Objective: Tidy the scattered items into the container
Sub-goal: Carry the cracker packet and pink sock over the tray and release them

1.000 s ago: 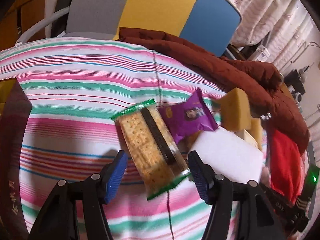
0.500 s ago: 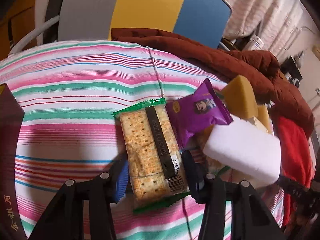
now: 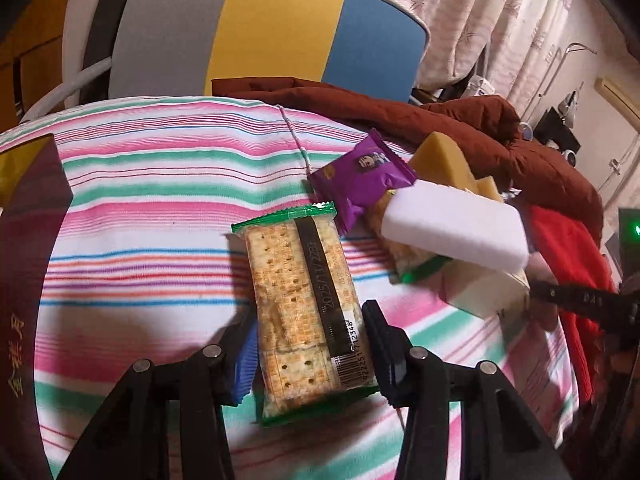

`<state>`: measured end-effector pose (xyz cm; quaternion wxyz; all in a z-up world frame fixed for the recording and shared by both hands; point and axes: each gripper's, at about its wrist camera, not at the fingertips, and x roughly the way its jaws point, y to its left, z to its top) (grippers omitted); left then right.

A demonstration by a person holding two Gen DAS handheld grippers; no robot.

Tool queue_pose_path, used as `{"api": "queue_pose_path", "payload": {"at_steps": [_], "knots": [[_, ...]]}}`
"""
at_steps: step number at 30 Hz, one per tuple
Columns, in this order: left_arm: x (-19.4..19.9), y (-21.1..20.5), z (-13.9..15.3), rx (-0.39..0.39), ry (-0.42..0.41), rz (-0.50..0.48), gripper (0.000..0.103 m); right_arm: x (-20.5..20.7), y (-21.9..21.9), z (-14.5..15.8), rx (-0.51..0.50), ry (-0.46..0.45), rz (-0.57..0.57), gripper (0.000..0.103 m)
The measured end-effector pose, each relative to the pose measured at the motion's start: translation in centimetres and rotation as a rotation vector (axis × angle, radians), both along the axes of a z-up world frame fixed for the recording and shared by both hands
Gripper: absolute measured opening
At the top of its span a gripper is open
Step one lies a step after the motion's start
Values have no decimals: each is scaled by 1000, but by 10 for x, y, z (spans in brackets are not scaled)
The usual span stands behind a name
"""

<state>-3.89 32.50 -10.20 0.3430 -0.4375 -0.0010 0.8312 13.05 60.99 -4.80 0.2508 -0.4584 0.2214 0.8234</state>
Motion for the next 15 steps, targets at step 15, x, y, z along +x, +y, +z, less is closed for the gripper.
{"api": "queue_pose_path", "payload": {"at_steps": [15], "knots": [[22, -38, 4, 64, 24, 24, 48, -13, 0, 15, 97, 117, 13, 40]]}}
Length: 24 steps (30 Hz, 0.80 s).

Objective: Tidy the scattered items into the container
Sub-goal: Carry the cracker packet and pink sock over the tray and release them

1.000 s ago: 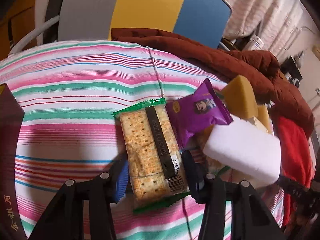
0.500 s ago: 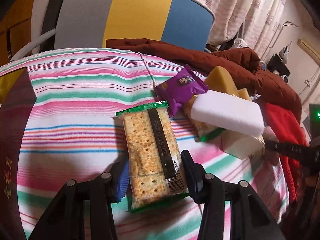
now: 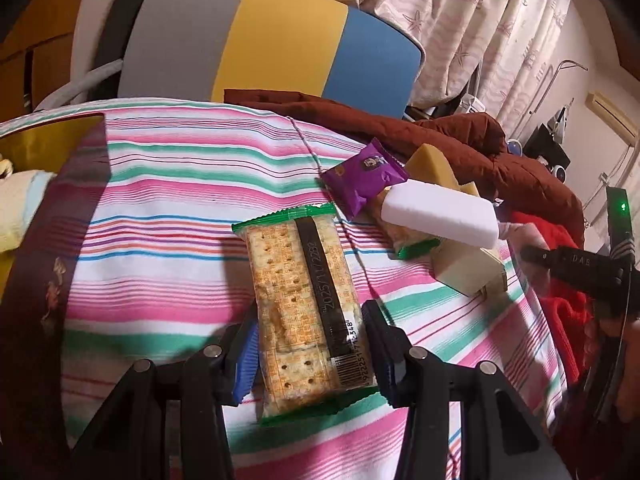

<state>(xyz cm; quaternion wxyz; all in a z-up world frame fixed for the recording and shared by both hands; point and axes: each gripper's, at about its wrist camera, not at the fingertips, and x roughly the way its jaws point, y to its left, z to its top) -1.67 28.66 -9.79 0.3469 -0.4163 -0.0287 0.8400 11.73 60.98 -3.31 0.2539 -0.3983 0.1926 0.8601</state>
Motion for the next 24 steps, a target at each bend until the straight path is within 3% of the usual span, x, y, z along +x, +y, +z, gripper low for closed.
{"api": "queue_pose_path", "payload": {"at_steps": [16, 24], "knots": [[28, -13, 4, -58, 50, -45, 48, -16, -34, 15, 96, 75, 140, 40], [58, -15, 17, -81, 148, -101, 48, -16, -42, 21, 108, 120, 177, 40]]}}
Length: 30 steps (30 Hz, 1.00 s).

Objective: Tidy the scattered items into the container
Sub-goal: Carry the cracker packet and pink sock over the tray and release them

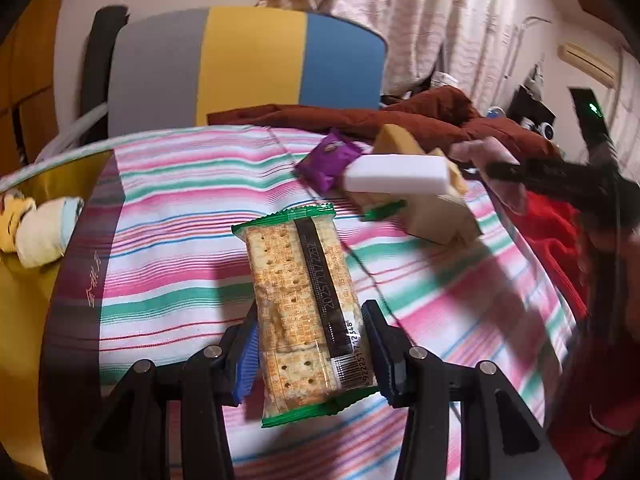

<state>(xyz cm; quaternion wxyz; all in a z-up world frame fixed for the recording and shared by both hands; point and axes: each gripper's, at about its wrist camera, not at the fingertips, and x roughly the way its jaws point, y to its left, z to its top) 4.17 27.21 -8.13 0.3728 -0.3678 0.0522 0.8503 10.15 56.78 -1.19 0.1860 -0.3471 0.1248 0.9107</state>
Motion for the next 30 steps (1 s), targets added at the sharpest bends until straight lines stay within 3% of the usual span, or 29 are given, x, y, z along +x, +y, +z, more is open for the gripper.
{"api": "queue_pose_path", "payload": {"at_steps": [10, 19, 26, 30], "knots": [[11, -15, 25, 53, 25, -19, 48, 1, -9, 8, 31, 41, 30, 40], [1, -58, 51, 75, 40, 38, 48, -13, -46, 11, 126, 9, 171, 40], [-8, -92, 61, 89, 39, 98, 48, -28, -79, 16, -29, 26, 267, 40], [-19, -112, 63, 91, 20, 151, 48, -40, -116, 24, -47, 42, 336, 40]]}}
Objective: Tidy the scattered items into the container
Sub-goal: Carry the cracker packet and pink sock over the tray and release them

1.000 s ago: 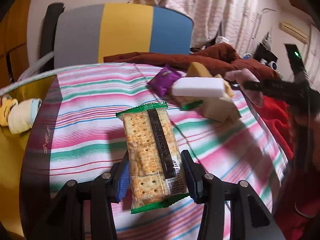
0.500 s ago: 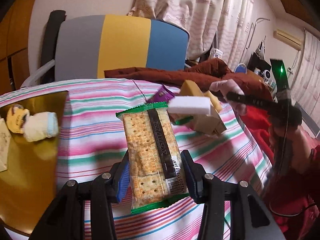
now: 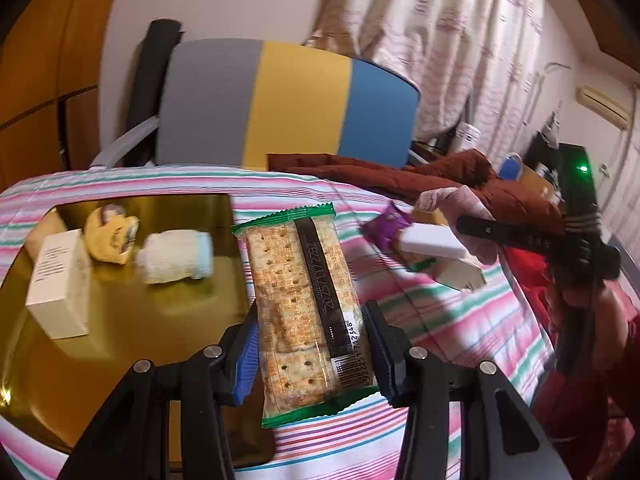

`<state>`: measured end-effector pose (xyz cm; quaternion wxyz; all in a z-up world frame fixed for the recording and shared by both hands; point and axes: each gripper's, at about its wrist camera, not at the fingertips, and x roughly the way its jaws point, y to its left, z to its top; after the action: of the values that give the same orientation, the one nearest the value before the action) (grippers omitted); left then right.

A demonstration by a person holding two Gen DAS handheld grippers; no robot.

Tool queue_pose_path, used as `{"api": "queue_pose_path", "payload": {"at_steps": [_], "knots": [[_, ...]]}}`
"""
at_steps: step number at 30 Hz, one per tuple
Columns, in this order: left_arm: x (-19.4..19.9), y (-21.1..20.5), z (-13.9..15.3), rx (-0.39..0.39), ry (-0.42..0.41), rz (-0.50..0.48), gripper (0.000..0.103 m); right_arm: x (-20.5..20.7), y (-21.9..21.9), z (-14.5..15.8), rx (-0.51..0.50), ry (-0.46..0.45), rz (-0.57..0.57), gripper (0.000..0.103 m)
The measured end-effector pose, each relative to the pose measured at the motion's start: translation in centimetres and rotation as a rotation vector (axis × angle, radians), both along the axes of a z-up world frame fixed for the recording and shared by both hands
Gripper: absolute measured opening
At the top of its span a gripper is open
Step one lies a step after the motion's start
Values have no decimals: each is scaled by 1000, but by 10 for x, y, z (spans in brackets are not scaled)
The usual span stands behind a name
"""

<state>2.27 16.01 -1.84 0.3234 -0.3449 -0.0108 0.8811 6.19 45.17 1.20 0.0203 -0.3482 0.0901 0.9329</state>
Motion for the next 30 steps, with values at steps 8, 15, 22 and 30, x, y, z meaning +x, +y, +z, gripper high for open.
{"api": "queue_pose_path", "payload": {"at_steps": [8, 15, 22, 30], "knots": [[-21, -43, 2, -1, -15, 97, 48, -26, -87, 10, -69, 12, 154, 40], [-54, -78, -12, -29, -99, 164, 48, -52, -152, 6, -144, -39, 241, 40], [-82, -101, -34, -49, -213, 192, 48, -73, -204, -6, -185, -87, 309, 40], [-96, -113, -37, -99, -212, 206, 48, -95, -236, -28, -220, -182, 326, 40]]}}
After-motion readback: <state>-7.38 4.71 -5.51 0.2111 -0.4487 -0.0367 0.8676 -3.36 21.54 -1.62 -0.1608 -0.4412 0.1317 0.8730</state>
